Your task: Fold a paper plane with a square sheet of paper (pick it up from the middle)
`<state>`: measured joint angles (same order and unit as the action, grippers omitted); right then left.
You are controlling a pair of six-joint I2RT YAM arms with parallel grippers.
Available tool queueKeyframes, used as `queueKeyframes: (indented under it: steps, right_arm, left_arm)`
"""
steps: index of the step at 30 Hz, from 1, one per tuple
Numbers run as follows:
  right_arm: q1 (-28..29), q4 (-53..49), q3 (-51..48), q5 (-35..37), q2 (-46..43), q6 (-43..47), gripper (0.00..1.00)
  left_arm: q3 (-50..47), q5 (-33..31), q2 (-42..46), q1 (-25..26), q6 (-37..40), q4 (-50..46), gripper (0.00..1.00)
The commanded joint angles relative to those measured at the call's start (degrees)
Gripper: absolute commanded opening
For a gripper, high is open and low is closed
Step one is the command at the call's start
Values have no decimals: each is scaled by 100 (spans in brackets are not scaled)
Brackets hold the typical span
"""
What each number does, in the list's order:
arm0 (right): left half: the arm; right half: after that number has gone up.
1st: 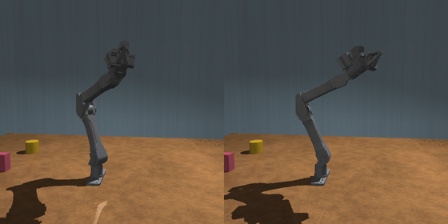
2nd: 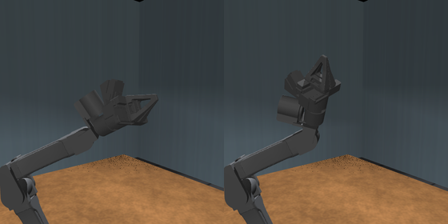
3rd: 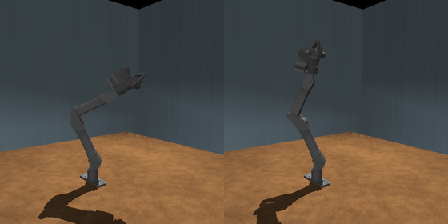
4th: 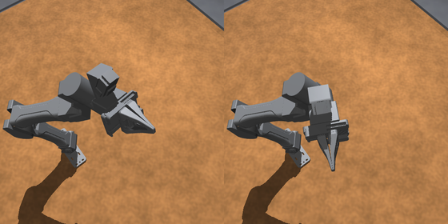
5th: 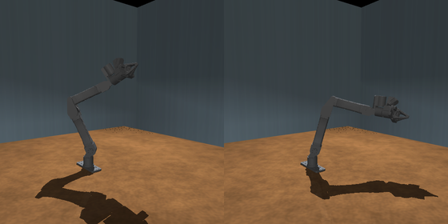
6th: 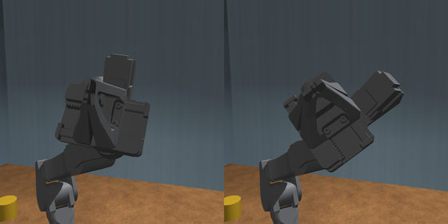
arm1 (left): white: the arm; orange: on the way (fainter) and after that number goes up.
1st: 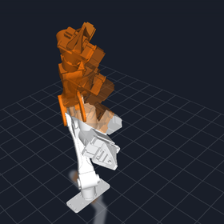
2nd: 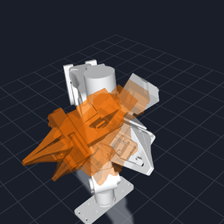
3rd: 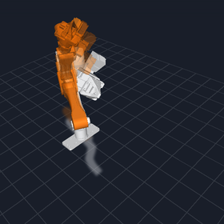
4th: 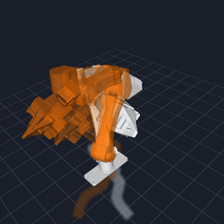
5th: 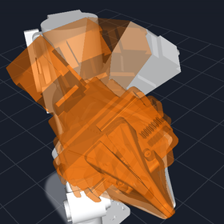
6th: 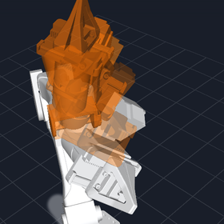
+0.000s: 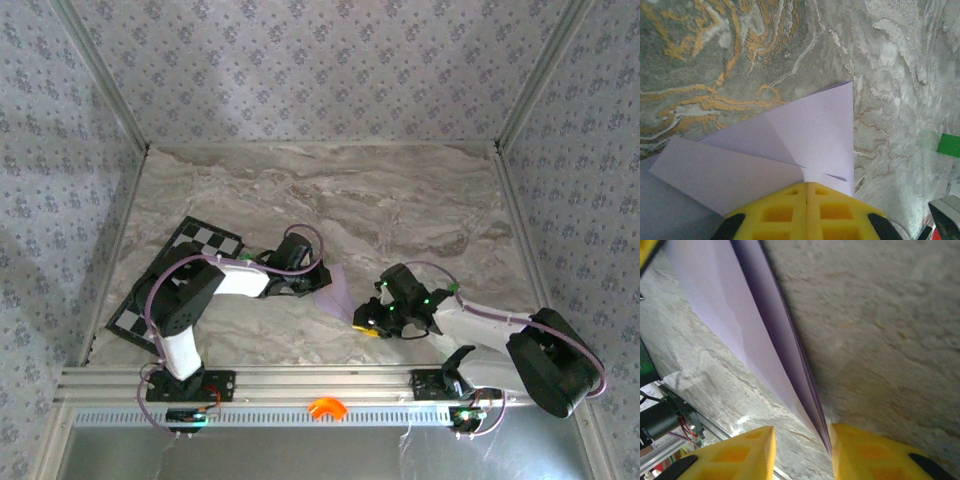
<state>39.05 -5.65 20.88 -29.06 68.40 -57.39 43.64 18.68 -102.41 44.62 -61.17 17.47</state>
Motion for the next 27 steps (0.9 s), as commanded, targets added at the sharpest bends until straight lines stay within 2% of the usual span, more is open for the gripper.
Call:
queueKeyframes:
  steps: [1,6,11,18,27]
  right_arm:
    - [24,288,116,202,-78,-13,35]
    - [-22,376,59,225,-157,-42,35]
    - [-75,884,-55,61,-108,-193,35]
    - [-235,888,-128,46,-108,-101,35]
    - [-332,1006,-227,-175,-160,50,16]
  left_arm:
    - [-170,-26,-117,-28,-10,-271,5]
    - [-172,-31,-101,-25,-18,-271,5]
    - [-147,-18,-104,-30,-2,-296,5]
    - [-146,-21,-86,-26,-9,-292,6]
    - [-119,4,-33,-33,-53,-231,6]
